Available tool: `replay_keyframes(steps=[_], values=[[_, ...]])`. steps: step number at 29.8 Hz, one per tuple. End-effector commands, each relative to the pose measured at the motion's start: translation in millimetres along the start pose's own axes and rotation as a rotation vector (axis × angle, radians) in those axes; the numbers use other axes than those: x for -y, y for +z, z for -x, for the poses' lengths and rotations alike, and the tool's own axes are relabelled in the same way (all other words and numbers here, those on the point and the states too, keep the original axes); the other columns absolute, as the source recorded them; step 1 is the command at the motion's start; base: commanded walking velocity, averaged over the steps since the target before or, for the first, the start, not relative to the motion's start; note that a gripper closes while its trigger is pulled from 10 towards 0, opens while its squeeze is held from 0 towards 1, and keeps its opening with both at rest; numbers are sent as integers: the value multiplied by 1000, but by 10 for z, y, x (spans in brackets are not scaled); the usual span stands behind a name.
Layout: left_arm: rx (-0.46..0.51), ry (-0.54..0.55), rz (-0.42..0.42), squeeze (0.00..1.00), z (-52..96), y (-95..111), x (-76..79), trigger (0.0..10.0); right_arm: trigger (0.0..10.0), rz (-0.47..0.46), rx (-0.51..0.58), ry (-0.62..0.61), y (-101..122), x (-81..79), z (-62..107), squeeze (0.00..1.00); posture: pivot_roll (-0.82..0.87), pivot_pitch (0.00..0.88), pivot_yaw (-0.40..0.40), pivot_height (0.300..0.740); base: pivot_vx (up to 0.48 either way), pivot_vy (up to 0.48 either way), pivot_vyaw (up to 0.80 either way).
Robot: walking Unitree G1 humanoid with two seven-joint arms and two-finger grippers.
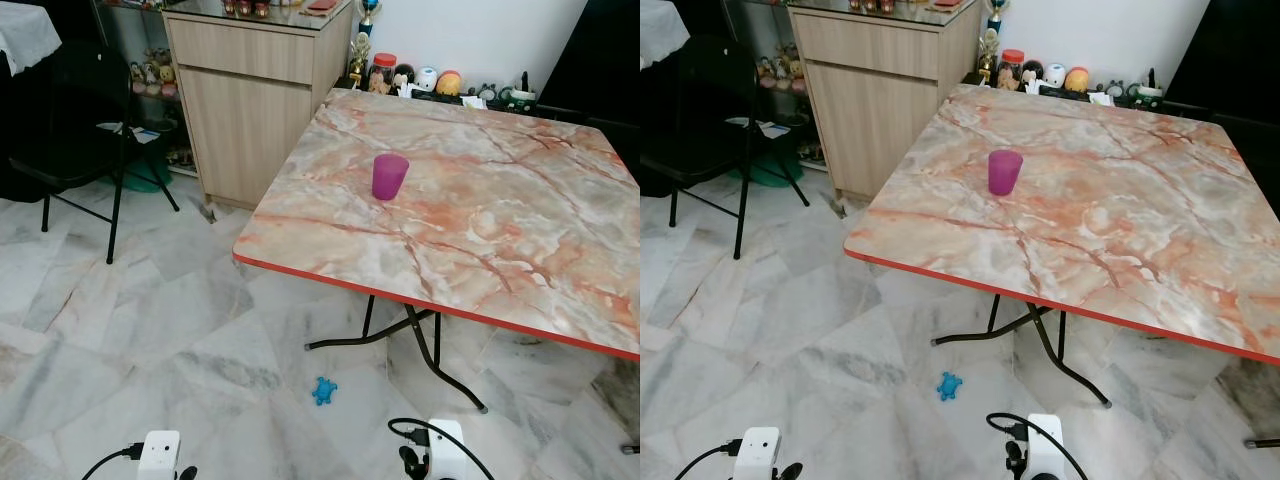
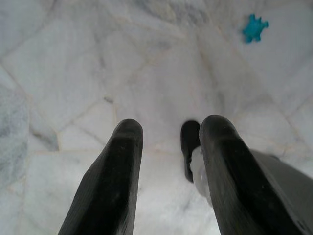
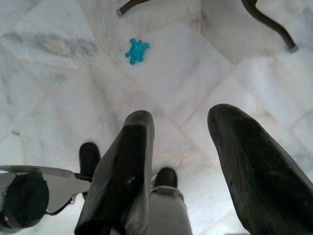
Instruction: Setting the table
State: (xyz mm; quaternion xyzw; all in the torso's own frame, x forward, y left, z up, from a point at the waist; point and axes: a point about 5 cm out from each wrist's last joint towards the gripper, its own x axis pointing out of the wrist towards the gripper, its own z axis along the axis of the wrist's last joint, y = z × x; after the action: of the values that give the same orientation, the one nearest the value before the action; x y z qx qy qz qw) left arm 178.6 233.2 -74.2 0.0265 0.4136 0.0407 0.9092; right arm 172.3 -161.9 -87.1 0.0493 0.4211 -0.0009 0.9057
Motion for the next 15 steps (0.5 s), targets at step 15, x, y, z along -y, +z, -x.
replay_keyframes(steps=[15], values=[[278,1,-21,0,-67,640,-15,10000,10000,-98,-54,-59,-223,107,74,0,139,11,-57,740,0,0,0]])
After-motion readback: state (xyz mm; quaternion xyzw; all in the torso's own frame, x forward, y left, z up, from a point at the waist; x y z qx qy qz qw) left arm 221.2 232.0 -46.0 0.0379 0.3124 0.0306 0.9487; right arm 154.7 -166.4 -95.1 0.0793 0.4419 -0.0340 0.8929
